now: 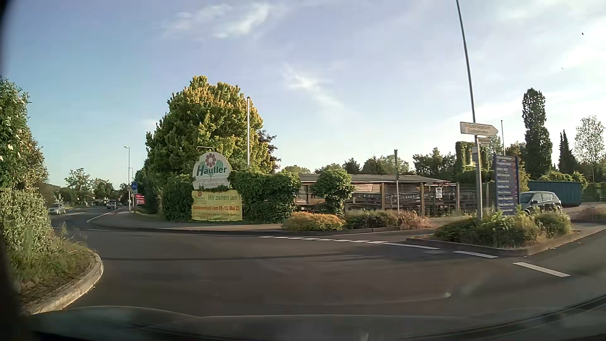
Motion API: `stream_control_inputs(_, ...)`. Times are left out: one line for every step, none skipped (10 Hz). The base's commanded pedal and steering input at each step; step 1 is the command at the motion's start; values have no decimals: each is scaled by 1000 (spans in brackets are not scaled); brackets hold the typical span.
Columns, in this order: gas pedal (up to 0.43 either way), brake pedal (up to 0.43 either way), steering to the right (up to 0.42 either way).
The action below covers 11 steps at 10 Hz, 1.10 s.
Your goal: Follow the waypoints while adhering to traffic rules and regulations
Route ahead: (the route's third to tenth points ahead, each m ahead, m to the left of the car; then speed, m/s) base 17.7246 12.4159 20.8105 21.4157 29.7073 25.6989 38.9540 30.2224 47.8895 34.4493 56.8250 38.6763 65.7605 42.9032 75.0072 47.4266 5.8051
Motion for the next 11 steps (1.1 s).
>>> stream_control_inputs(110, 30, -233)
stream_control_inputs(98, 30, -243)
stream_control_inputs(98, 30, -249)
stream_control_inputs(98, 30, -248)
stream_control_inputs(98, 30, -248)
stream_control_inputs(98, 30, -251)
stream_control_inputs(98, 30, -255)
stream_control_inputs(98, 30, -257)
stream_control_inputs(98, 30, -263)
stream_control_inputs(98, 30, -269)
stream_control_inputs(87, 30, -276)
